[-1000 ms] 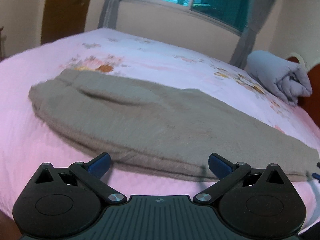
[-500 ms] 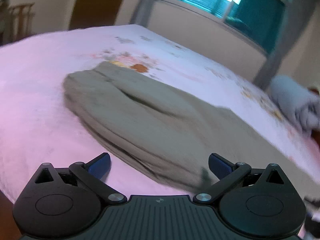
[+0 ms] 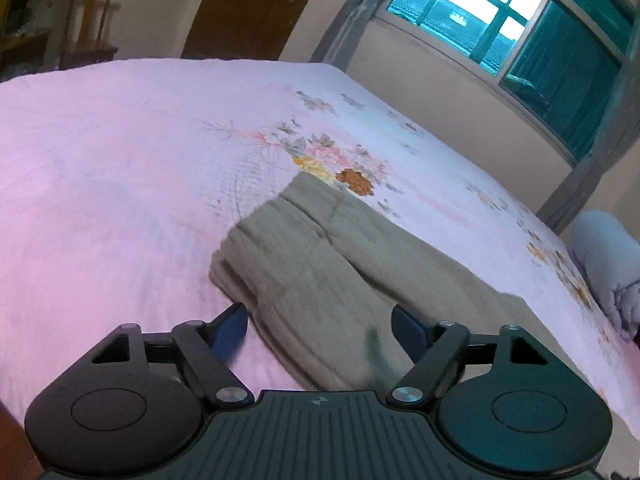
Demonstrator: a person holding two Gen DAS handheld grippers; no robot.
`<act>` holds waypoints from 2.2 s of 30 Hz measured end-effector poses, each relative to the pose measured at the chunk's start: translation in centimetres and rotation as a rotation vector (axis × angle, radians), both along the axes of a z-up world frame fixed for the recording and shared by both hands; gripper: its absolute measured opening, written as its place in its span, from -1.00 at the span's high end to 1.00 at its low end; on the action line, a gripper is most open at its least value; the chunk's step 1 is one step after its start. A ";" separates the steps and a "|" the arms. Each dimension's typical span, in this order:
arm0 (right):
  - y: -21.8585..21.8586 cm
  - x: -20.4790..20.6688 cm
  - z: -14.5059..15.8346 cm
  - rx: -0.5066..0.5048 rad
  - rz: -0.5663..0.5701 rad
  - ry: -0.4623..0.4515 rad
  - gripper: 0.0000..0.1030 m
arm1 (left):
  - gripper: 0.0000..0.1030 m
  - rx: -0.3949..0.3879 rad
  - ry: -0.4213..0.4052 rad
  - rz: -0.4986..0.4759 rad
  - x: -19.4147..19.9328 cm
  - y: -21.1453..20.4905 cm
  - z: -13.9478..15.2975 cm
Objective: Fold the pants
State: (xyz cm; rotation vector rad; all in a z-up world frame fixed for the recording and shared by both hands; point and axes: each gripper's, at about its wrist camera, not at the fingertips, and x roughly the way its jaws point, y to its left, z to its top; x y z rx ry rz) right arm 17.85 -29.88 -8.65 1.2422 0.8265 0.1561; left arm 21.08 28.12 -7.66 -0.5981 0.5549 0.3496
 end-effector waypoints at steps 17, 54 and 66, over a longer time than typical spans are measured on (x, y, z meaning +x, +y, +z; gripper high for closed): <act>1.6 0.7 0.5 -0.063 -0.002 0.008 0.85 | 0.35 0.069 0.043 -0.035 2.5 1.6 1.4; -17.3 -5.3 3.6 -0.111 -0.471 -0.118 0.67 | -1.00 0.216 0.041 -0.180 3.8 -6.1 2.5; -20.3 -2.4 1.6 -0.121 -0.467 -0.056 1.00 | -1.00 0.296 0.181 -0.246 5.5 -7.3 -1.3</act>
